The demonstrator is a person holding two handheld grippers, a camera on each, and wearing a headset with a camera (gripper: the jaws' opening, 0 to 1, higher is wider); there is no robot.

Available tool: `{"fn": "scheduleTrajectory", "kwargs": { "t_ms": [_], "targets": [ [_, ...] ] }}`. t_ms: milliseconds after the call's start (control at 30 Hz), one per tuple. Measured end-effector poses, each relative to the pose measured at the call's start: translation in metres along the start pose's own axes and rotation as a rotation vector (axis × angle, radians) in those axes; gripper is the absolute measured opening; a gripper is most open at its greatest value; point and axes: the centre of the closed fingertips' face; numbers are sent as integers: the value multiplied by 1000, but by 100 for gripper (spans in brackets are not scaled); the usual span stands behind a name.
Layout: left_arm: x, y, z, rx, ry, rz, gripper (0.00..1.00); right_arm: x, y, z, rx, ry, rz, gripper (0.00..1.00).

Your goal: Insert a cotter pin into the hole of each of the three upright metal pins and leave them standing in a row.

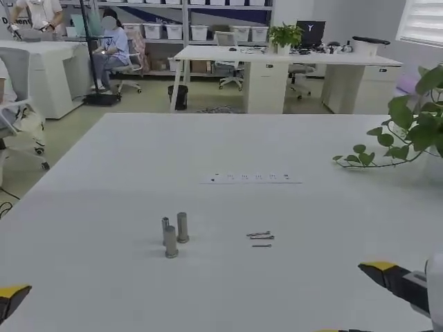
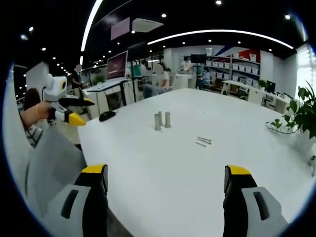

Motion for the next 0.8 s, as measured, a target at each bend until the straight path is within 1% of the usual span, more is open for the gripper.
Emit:
{"fn": "scheduleTrajectory", "kwargs": {
  "t_ms": [167, 567, 800],
  "targets": [
    [1, -1, -1, 4, 6, 10, 90, -1, -2, 2, 5, -6, -5, 100],
    [4, -1, 3, 4, 16, 5, 90, -1, -1, 4, 15, -19, 3, 100],
    [5, -2, 5, 4, 19, 2, 88, -2, -1, 4, 7, -23, -5, 100]
  ]
}}
Point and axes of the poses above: the centre of the closed fingertips' face, and the gripper's own axes: z roughly forward along the fingers, x roughly to its right, y roughly out of its underside, and after that the axes turned 1 degree about -y, right-handed
